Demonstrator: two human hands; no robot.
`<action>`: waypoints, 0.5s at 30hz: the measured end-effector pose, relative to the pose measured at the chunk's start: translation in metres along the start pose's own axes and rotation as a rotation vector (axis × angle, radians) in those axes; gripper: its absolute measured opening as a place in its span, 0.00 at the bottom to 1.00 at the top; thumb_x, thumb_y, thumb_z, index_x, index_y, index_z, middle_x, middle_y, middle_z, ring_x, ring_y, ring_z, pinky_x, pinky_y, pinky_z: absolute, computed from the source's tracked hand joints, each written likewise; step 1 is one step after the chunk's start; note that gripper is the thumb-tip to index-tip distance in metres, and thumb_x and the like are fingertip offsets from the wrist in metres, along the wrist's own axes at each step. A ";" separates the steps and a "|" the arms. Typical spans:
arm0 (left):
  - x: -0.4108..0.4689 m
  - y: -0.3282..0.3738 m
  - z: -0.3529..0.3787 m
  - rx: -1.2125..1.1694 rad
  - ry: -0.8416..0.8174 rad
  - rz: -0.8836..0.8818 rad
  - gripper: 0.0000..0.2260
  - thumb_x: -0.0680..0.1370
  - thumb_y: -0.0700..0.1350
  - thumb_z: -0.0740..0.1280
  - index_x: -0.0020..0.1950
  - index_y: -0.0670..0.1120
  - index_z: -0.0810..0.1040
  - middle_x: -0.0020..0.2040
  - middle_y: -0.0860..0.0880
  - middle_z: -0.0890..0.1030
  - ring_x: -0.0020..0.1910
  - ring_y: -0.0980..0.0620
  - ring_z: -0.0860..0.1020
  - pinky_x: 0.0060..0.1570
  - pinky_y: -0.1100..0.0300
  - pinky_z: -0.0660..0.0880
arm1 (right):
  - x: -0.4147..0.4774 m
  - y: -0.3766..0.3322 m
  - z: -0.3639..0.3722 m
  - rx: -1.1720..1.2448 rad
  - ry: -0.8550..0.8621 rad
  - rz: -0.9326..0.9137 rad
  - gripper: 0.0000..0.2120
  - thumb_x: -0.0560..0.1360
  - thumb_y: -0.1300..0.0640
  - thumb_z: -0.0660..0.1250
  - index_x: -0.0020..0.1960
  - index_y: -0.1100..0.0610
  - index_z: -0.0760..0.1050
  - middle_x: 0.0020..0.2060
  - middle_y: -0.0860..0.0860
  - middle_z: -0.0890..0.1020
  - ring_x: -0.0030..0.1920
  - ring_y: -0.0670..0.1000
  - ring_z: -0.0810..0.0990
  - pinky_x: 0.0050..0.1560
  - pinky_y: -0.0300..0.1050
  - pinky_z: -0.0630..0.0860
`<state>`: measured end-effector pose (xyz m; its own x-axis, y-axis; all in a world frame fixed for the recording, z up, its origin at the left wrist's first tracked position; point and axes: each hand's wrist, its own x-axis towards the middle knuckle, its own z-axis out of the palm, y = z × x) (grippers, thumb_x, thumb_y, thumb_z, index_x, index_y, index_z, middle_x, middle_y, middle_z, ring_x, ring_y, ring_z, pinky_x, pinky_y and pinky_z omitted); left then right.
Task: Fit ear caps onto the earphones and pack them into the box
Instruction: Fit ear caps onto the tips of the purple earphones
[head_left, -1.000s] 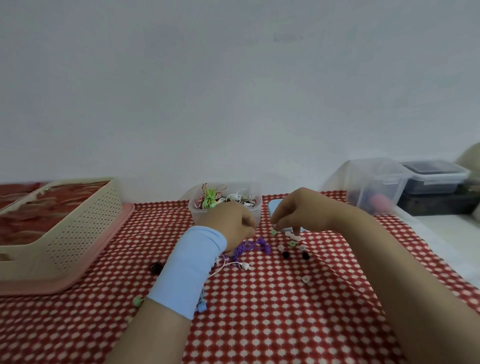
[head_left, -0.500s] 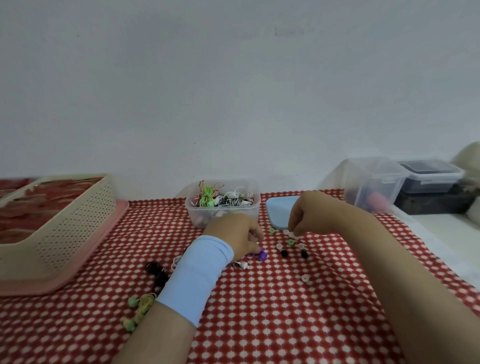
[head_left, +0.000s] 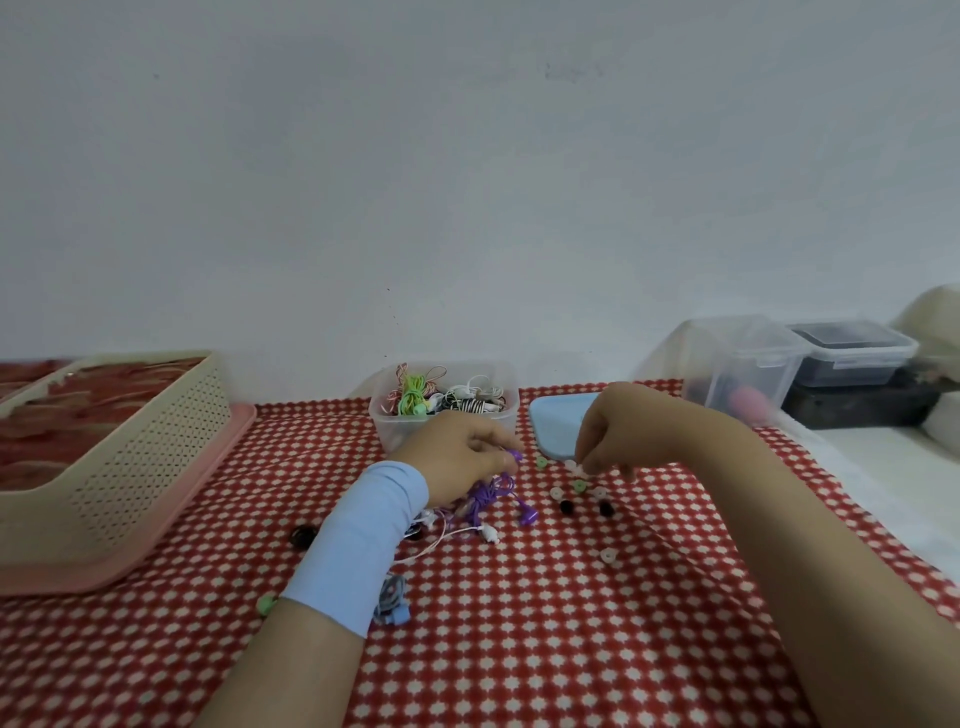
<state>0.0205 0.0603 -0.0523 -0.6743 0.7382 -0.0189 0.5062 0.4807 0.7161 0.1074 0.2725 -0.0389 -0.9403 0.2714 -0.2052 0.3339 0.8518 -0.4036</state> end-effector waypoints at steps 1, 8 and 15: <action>0.000 0.000 0.000 -0.006 -0.004 -0.001 0.07 0.75 0.47 0.72 0.51 0.58 0.83 0.48 0.55 0.85 0.46 0.58 0.81 0.59 0.53 0.77 | -0.002 0.000 -0.001 0.031 0.009 -0.022 0.06 0.73 0.59 0.76 0.45 0.48 0.85 0.43 0.45 0.86 0.35 0.46 0.85 0.41 0.38 0.80; 0.000 -0.001 -0.001 -0.097 0.006 -0.026 0.08 0.78 0.42 0.68 0.55 0.52 0.83 0.45 0.52 0.86 0.43 0.53 0.83 0.55 0.57 0.79 | -0.001 -0.013 0.011 0.338 0.003 -0.142 0.08 0.78 0.63 0.69 0.48 0.52 0.86 0.38 0.49 0.87 0.30 0.47 0.79 0.31 0.41 0.74; 0.000 -0.008 -0.004 -0.093 0.031 -0.072 0.07 0.78 0.43 0.69 0.50 0.56 0.82 0.40 0.58 0.84 0.41 0.53 0.82 0.49 0.64 0.77 | 0.009 -0.021 0.027 0.155 -0.030 -0.118 0.15 0.79 0.64 0.65 0.48 0.47 0.87 0.42 0.41 0.87 0.29 0.33 0.78 0.37 0.32 0.73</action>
<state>0.0151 0.0546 -0.0552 -0.7243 0.6876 -0.0516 0.4050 0.4847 0.7753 0.0940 0.2445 -0.0566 -0.9720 0.1584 -0.1734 0.2295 0.7972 -0.5584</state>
